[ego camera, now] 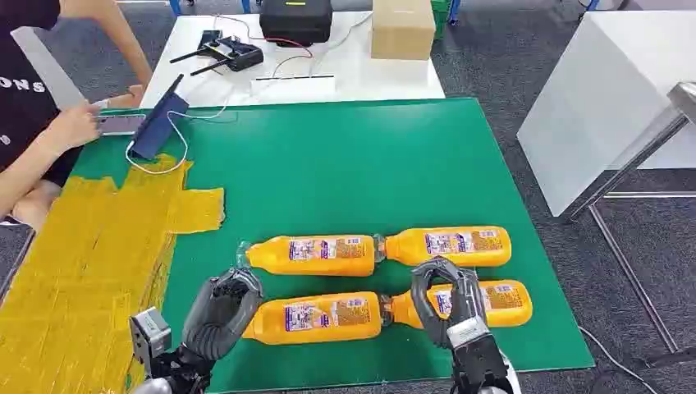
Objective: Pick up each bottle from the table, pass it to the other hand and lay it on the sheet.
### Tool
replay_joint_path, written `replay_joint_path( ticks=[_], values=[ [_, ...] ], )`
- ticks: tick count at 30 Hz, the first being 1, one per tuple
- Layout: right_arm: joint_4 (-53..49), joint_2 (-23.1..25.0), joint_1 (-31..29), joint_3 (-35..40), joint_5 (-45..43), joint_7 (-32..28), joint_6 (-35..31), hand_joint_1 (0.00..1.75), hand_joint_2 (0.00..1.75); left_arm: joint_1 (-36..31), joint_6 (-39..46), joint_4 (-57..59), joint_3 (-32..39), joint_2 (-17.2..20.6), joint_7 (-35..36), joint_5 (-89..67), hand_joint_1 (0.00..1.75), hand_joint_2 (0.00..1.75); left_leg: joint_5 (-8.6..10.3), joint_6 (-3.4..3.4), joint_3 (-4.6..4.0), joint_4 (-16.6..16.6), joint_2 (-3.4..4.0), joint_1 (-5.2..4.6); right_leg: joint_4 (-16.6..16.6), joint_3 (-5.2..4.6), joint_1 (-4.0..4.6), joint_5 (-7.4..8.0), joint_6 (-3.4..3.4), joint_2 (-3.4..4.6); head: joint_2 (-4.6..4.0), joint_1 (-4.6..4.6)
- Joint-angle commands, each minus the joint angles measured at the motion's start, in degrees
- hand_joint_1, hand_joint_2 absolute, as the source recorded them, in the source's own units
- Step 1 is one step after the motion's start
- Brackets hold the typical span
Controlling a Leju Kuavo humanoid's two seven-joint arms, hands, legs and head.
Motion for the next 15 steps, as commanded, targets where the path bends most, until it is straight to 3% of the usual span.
replay_joint_path(
  ticks=[1, 3, 4, 7, 8, 9, 10, 11, 15],
  values=[
    [-2.44, 3.29, -9.03, 3.55, 3.91, -5.21, -8.46, 1.54, 1.75, -4.94, 20.37, -10.66, 0.1, -3.86, -9.28, -11.59, 1.75, 1.75, -0.16, -0.13, 0.45, -0.08, 0.04, 0.09, -0.11, 0.46, 0.1, -0.13, -0.05, -0.04, 0.0, 0.0],
    [-2.44, 3.29, -9.03, 3.55, 3.91, -5.21, -8.46, 1.54, 1.75, -4.94, 20.37, -10.66, 0.1, -3.86, -9.28, -11.59, 1.75, 1.75, -0.03, -0.05, 0.14, -0.05, 0.02, 0.02, -0.06, 0.14, 0.02, -0.03, -0.02, -0.01, 0.0, 0.0],
    [-2.44, 3.29, -9.03, 3.55, 3.91, -5.21, -8.46, 1.75, 1.75, -4.94, 20.37, -10.66, 0.1, -3.86, -9.28, -11.59, 1.75, 1.75, -0.06, -0.07, 0.22, -0.07, 0.03, 0.04, -0.08, 0.22, 0.04, -0.05, -0.03, -0.02, 0.0, 0.0],
    [-2.32, 3.04, -9.13, 3.61, 4.26, -4.83, -8.72, 1.75, 1.75, -4.78, 20.41, -10.76, 0.2, -3.88, -9.06, -11.5, 1.75, 1.75, -0.1, -0.09, 0.32, -0.07, 0.03, 0.06, -0.09, 0.33, 0.06, -0.09, -0.04, -0.03, 0.0, 0.0],
    [-2.32, 3.04, -9.13, 3.61, 4.26, -4.83, -8.72, 1.59, 1.75, -4.78, 20.41, -10.76, 0.2, -3.88, -9.06, -11.5, 1.75, 1.75, -0.07, -0.07, -0.13, 0.19, 0.08, 0.06, 0.14, -0.12, 0.06, -0.02, -0.03, 0.03, 0.0, 0.0],
    [-2.32, 3.04, -9.13, 3.61, 4.26, -4.83, -8.72, 1.43, 1.75, -4.78, 20.41, -10.76, 0.2, -3.88, -9.06, -11.5, 1.45, 1.75, -0.12, -0.09, -0.11, 0.28, 0.11, 0.08, 0.22, -0.11, 0.08, -0.06, -0.05, 0.05, 0.0, 0.02],
    [-2.05, 2.3, -9.18, 3.72, 5.31, -3.95, -9.49, 0.63, 1.75, -4.23, 20.65, -10.59, 0.55, -3.89, -8.76, -11.21, 0.0, 1.75, -0.18, -0.12, -0.12, 0.38, 0.14, 0.11, 0.31, -0.1, 0.11, -0.1, -0.05, 0.07, 0.02, 0.02],
    [-1.76, 1.68, -8.94, 3.61, 6.67, -3.65, -10.03, 0.0, 1.75, -3.57, 20.82, -10.18, 1.07, -4.0, -8.79, -10.33, 0.0, 1.75, -0.06, -0.07, -0.12, 0.14, 0.16, 0.06, 0.1, -0.13, 0.06, 0.02, -0.02, 0.11, 0.0, -0.02],
    [-1.74, -0.22, -8.51, 3.44, 9.93, -3.82, -10.96, 0.0, 1.75, -2.39, 20.6, -8.05, 2.58, -3.74, -10.02, -8.03, 0.0, 1.75, -0.08, -0.1, 0.58, -0.06, -0.02, 0.07, -0.09, 0.59, 0.07, -0.07, -0.04, -0.09, 0.0, 0.0]
  ],
)
